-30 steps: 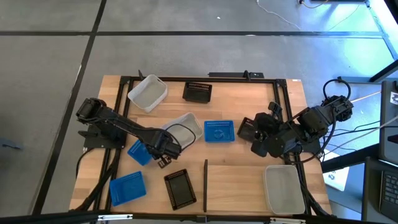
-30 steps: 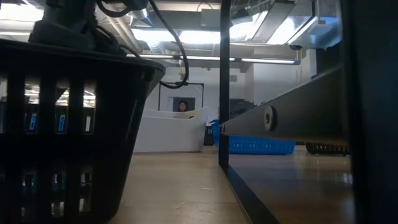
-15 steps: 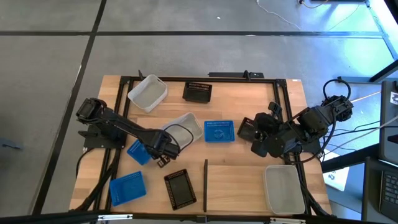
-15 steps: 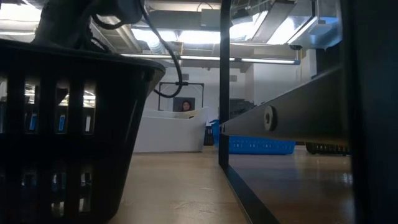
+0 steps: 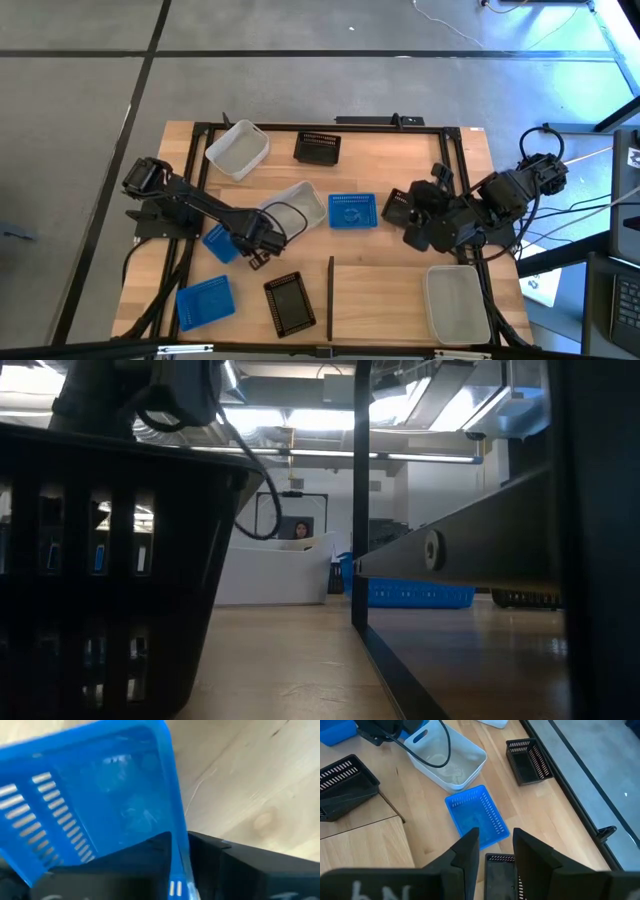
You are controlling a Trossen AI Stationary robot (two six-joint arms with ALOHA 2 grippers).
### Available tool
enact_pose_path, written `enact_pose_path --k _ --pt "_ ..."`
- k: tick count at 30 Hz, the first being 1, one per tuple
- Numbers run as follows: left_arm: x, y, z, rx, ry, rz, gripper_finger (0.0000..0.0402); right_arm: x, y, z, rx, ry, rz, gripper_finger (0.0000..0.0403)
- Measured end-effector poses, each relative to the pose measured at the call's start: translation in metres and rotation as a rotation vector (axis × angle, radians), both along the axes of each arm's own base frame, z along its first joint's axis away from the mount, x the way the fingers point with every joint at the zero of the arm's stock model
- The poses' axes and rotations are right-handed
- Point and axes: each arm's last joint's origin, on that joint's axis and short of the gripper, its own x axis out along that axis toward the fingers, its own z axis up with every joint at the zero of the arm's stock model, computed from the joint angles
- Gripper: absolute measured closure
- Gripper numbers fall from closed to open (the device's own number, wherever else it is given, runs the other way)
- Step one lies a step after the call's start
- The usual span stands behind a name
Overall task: Stack baskets on shelf by color
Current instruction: Put the middle blue bin on the shelf
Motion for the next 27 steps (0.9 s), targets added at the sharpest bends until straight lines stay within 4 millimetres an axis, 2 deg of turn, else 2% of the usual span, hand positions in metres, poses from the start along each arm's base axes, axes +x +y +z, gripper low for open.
enact_pose_path --k 2,6,13,17,21,27 --pt "0.000 0.000 0.000 -0.007 0.007 0.003 0.0392 0.001 -0.001 0.000 -0.002 0.000 -0.006 0.0286" --pt "0.002 -0.001 0.013 -0.004 0.038 -0.072 0.0400 0.003 -0.005 0.000 -0.018 0.010 -0.006 0.0286" --pt "0.006 -0.003 0.068 0.129 0.129 -0.345 0.0401 0.007 -0.014 0.000 -0.058 0.034 0.000 0.0286" --pt "0.008 -0.003 0.102 0.271 0.154 -0.574 0.0401 0.015 -0.019 -0.002 -0.130 0.023 0.017 0.0286" --pt "0.017 -0.003 0.124 0.395 0.103 -0.803 0.0401 0.027 -0.027 0.001 -0.223 -0.037 -0.001 0.0286" --pt "0.023 0.003 0.137 0.663 0.166 -1.025 0.0401 0.045 -0.038 0.010 -0.306 -0.118 0.007 0.0286"
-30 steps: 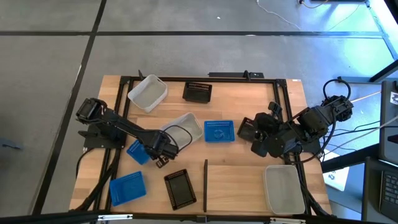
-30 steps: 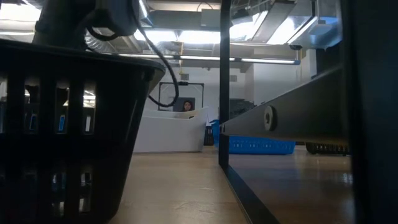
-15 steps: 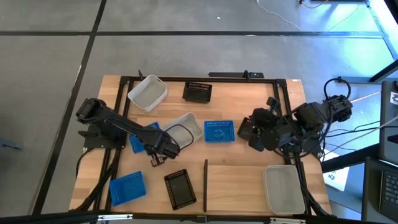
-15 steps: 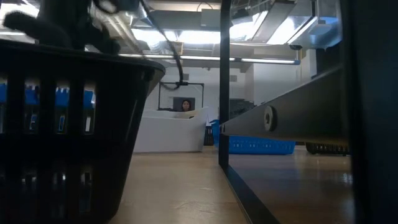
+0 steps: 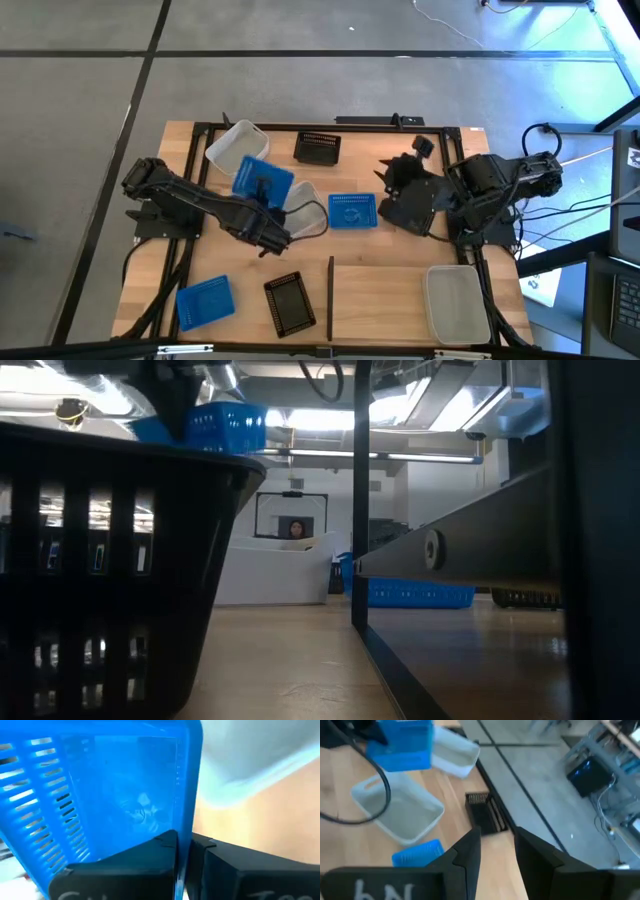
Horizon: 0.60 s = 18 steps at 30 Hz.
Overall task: Stack baskets on shelf by color
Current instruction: Put the middle blue bin on the shelf
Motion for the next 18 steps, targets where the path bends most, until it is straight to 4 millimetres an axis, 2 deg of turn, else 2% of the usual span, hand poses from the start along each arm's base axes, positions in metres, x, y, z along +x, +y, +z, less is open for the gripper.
enact_pose_path --k 11,18 --pt "0.007 0.020 0.010 0.453 0.214 -0.270 0.0401 0.028 -0.017 0.016 0.017 -0.116 0.206 0.0286" --pt "0.010 0.028 0.013 0.611 0.305 -0.317 0.0401 0.063 -0.027 0.004 0.033 -0.095 0.358 0.0286"
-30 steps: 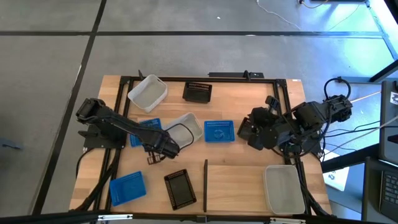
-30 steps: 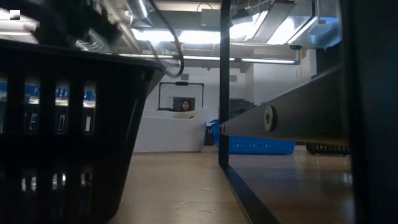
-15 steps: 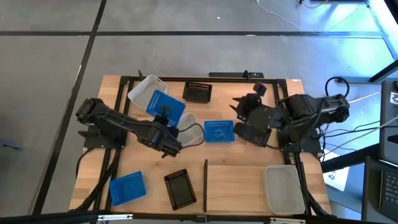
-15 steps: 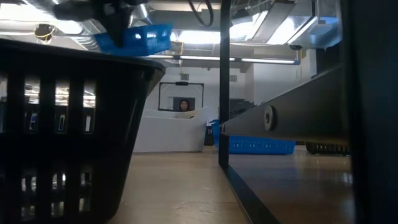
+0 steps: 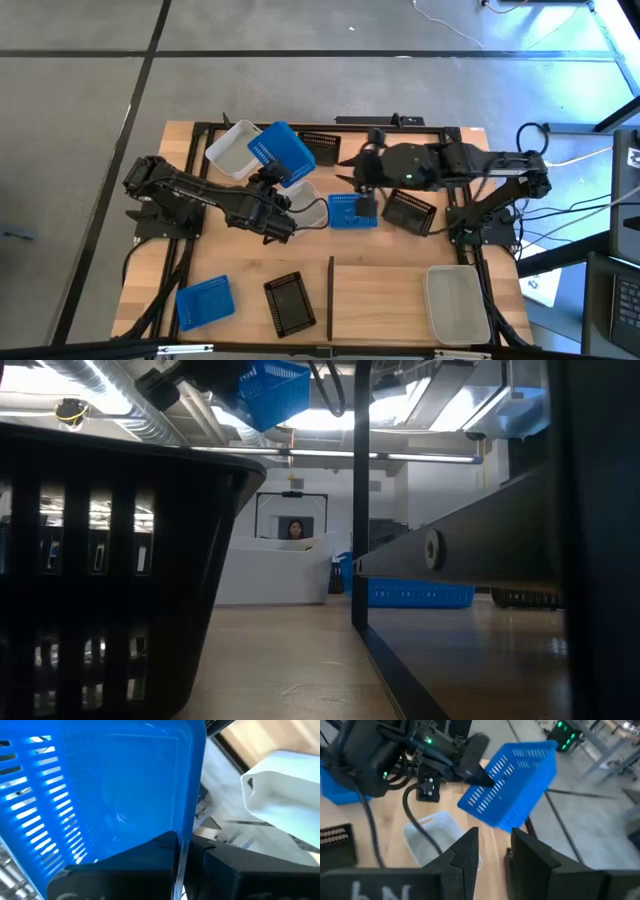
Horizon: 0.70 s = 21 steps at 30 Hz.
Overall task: Stack baskets on shelf by color
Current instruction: Put the middle blue bin on the shelf
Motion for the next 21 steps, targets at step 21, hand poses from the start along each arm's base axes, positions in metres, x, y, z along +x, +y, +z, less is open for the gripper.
enact_pose_path --k 21 --pt "0.002 0.001 0.001 0.027 -0.021 -0.003 0.0401 0.068 -0.039 -0.039 0.060 -0.060 -0.110 0.0286"
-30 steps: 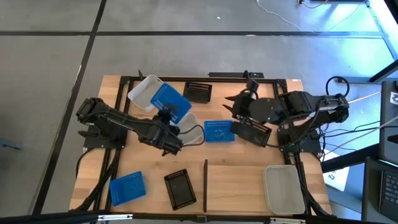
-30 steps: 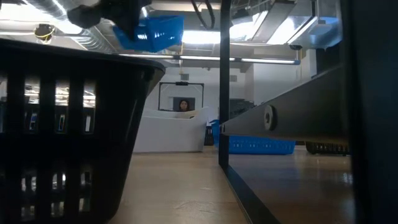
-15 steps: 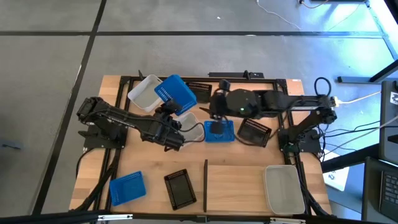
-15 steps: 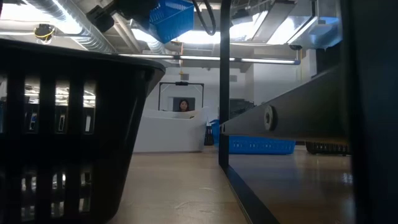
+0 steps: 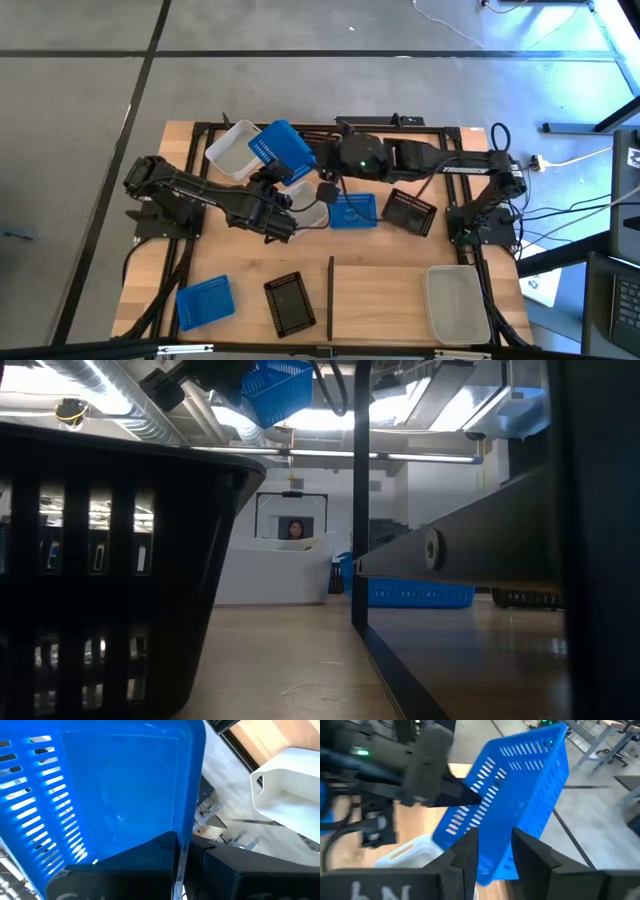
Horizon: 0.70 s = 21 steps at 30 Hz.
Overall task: Stack baskets on shelf by color
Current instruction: Put the middle blue bin on the shelf
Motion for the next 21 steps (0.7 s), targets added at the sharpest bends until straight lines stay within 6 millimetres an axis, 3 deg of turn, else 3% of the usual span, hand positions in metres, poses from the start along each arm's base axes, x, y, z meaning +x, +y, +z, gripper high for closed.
enact_pose_path --k 16,21 --pt "-0.001 -0.006 0.000 -0.017 -0.001 -0.018 0.0401 0.019 -0.027 -0.025 0.012 0.057 -0.080 0.0286" --pt "-0.001 -0.007 -0.002 -0.064 -0.022 -0.007 0.0401 0.022 -0.027 -0.028 0.012 0.066 -0.076 0.0334"
